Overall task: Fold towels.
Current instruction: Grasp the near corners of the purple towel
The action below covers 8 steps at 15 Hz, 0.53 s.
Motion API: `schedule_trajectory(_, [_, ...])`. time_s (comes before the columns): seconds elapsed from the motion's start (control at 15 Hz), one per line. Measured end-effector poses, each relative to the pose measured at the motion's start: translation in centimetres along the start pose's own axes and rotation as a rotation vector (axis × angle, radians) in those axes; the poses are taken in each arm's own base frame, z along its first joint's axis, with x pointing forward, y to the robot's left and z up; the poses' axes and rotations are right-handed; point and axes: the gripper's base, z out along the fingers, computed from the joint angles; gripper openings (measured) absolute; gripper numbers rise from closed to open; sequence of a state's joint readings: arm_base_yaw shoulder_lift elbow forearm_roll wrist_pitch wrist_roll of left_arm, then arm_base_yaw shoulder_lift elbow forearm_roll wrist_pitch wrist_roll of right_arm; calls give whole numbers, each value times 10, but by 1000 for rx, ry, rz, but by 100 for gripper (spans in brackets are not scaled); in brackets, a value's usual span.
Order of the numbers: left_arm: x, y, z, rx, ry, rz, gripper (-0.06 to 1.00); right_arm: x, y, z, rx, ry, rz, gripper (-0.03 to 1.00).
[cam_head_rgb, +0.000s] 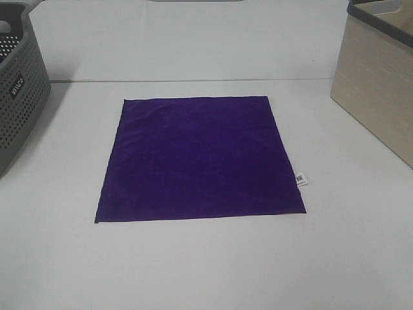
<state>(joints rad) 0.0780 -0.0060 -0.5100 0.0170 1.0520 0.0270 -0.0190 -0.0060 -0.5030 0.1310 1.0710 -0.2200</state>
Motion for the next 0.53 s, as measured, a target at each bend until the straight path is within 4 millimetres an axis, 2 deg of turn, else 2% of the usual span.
schedule_trajectory(0.13, [0,0,0,0,2,16,99,0,0,0,2,0,-1,87])
schedule_trajectory(0.33, [0,0,0,2,2,17,99,1,-2,0,27,6,15,96])
schedule_trajectory(0.53, [0,-4,0,47,0,-6,99,0,-3,0,38,2,31,98])
